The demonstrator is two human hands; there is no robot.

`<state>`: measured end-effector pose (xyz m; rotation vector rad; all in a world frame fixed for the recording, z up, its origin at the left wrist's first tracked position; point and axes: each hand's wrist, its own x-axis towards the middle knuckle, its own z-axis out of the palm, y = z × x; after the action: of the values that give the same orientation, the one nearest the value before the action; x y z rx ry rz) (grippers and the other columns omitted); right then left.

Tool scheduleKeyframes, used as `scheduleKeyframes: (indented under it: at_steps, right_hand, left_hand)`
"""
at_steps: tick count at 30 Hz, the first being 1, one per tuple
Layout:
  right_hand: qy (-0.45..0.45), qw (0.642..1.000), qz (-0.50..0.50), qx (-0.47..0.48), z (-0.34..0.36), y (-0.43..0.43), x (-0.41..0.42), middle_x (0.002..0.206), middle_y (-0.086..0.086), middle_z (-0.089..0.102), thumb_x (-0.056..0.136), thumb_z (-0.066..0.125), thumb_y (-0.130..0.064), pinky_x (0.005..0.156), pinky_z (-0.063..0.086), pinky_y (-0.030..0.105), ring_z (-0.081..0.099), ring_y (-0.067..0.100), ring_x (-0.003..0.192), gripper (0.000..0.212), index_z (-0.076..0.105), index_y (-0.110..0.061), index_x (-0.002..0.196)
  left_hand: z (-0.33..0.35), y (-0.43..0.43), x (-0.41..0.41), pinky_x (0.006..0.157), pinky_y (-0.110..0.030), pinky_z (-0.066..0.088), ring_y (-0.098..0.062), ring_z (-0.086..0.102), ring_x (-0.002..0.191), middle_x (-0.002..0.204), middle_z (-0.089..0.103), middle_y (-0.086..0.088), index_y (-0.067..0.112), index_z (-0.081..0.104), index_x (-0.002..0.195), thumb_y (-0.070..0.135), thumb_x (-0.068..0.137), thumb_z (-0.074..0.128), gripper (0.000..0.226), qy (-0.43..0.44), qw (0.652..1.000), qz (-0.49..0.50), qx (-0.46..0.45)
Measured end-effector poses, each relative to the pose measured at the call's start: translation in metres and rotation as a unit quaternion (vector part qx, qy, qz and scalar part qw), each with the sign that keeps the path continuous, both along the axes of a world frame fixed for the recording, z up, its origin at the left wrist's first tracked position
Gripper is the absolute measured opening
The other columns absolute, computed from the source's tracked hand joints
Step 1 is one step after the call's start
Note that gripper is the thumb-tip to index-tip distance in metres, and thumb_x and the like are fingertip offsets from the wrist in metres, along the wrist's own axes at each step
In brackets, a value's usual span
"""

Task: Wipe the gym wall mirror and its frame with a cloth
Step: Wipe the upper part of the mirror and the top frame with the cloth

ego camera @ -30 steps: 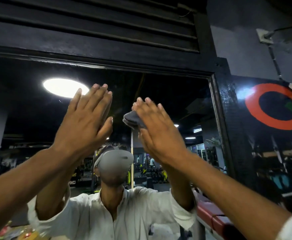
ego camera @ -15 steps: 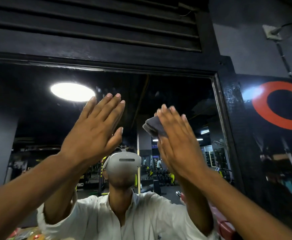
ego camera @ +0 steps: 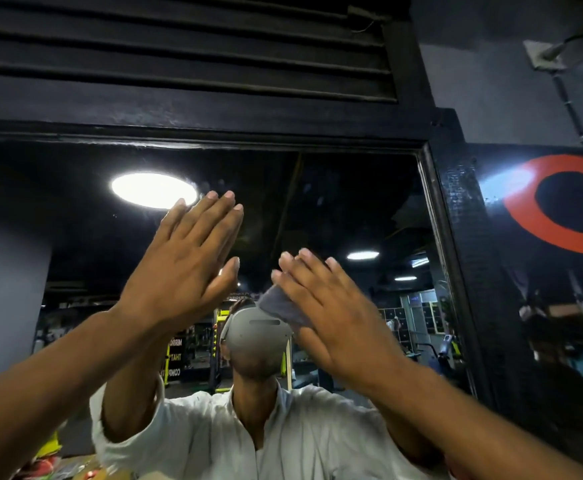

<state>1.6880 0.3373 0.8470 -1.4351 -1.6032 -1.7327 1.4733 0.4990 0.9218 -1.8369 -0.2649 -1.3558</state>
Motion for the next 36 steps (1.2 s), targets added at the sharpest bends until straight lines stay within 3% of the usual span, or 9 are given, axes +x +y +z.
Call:
scheduleKeyframes:
  at_steps: [2, 8, 15, 19, 22, 25, 29, 32, 36]
  right_hand:
    - [0.006, 1.0, -0.013, 0.003, 0.024, -0.013, 0.02, 0.176, 0.001, 0.015, 0.097, 0.041, -0.033, 0.132, 0.005, 0.048, 0.004, 0.017, 0.163, 0.075, 0.02, -0.02, 0.167]
    - [0.227, 0.962, 0.056, 0.142, 0.095, -0.015, 0.021, 0.176, -0.003, 0.014, 0.091, 0.022, -0.04, 0.132, 0.001, 0.046, -0.002, 0.014, 0.163, 0.076, 0.027, -0.025, 0.165]
    - [0.023, 0.999, 0.021, 0.013, -0.008, -0.017, 0.024, 0.176, 0.006, 0.012, 0.092, 0.049, -0.026, 0.132, 0.006, 0.05, 0.001, 0.021, 0.163, 0.08, 0.023, -0.013, 0.166]
    - [0.175, 0.977, 0.025, 0.115, 0.062, -0.049, 0.067, 0.176, 0.0, 0.01, 0.098, 0.055, -0.02, 0.133, -0.001, 0.041, -0.001, 0.015, 0.163, 0.079, 0.018, -0.017, 0.167]
    - [0.267, 0.945, 0.069, 0.176, 0.089, -0.051, 0.07, 0.176, 0.003, 0.014, 0.101, 0.027, -0.038, 0.133, 0.002, 0.042, 0.002, 0.019, 0.163, 0.07, 0.023, -0.015, 0.166]
    - [0.221, 0.962, 0.062, 0.146, 0.021, -0.037, 0.053, 0.177, 0.001, 0.003, 0.104, 0.043, -0.027, 0.133, 0.003, 0.046, -0.007, 0.018, 0.163, 0.072, 0.011, -0.017, 0.168]
    - [0.104, 0.992, 0.043, 0.051, -0.09, -0.044, 0.054, 0.177, 0.003, 0.005, 0.096, 0.054, -0.021, 0.132, 0.003, 0.044, 0.001, 0.022, 0.163, 0.082, 0.016, -0.012, 0.168]
    - [0.089, 0.995, 0.042, 0.035, -0.057, -0.057, 0.079, 0.176, 0.006, 0.014, 0.091, 0.062, -0.013, 0.132, 0.01, 0.048, 0.006, 0.022, 0.163, 0.085, 0.023, -0.01, 0.166]
    - [0.229, 0.962, 0.079, 0.128, 0.004, -0.059, 0.08, 0.176, 0.005, 0.012, 0.096, 0.061, -0.01, 0.132, 0.011, 0.05, 0.001, 0.019, 0.163, 0.081, 0.022, -0.012, 0.166]
  left_hand:
    - [0.001, -0.001, 0.0, 0.133, -0.053, 0.01, -0.02, 0.01, 0.165, 0.178, 0.019, -0.006, 0.016, 0.023, 0.17, 0.052, 0.107, 0.024, 0.072, -0.002, 1.0, -0.006, 0.003]
    - [-0.001, -0.011, 0.002, 0.131, -0.055, 0.015, -0.025, 0.021, 0.163, 0.173, 0.031, -0.01, 0.011, 0.035, 0.165, 0.046, 0.102, 0.031, 0.072, -0.027, 1.0, 0.001, 0.0]
    - [-0.004, -0.054, 0.048, 0.132, -0.057, 0.011, -0.029, 0.025, 0.161, 0.172, 0.031, -0.013, 0.01, 0.035, 0.164, 0.043, 0.099, 0.038, 0.073, -0.013, 1.0, 0.021, 0.006]
    - [-0.011, -0.061, 0.075, 0.131, -0.058, 0.015, -0.029, 0.019, 0.163, 0.175, 0.026, -0.013, 0.009, 0.031, 0.166, 0.042, 0.101, 0.033, 0.073, 0.017, 1.0, 0.01, 0.016]
    - [-0.018, -0.06, 0.084, 0.132, -0.058, 0.014, -0.028, 0.013, 0.165, 0.177, 0.019, -0.014, 0.009, 0.027, 0.168, 0.043, 0.103, 0.03, 0.073, 0.004, 1.0, 0.005, 0.011]
    - [-0.019, -0.059, 0.084, 0.132, -0.056, 0.012, -0.026, 0.01, 0.165, 0.177, 0.017, -0.012, 0.01, 0.024, 0.169, 0.044, 0.105, 0.031, 0.073, 0.0, 1.0, -0.007, 0.004]
    - [-0.023, -0.062, 0.085, 0.132, -0.056, 0.012, -0.025, 0.011, 0.165, 0.177, 0.016, -0.011, 0.011, 0.024, 0.169, 0.043, 0.104, 0.03, 0.073, 0.003, 1.0, -0.007, -0.008]
    - [-0.023, -0.062, 0.084, 0.132, -0.056, 0.013, -0.024, 0.01, 0.165, 0.177, 0.017, -0.011, 0.011, 0.024, 0.169, 0.043, 0.104, 0.029, 0.073, -0.001, 1.0, -0.005, -0.006]
    - [-0.025, -0.063, 0.084, 0.132, -0.056, 0.012, -0.022, 0.01, 0.165, 0.178, 0.017, -0.01, 0.012, 0.024, 0.169, 0.044, 0.106, 0.028, 0.071, -0.001, 1.0, -0.021, -0.019]
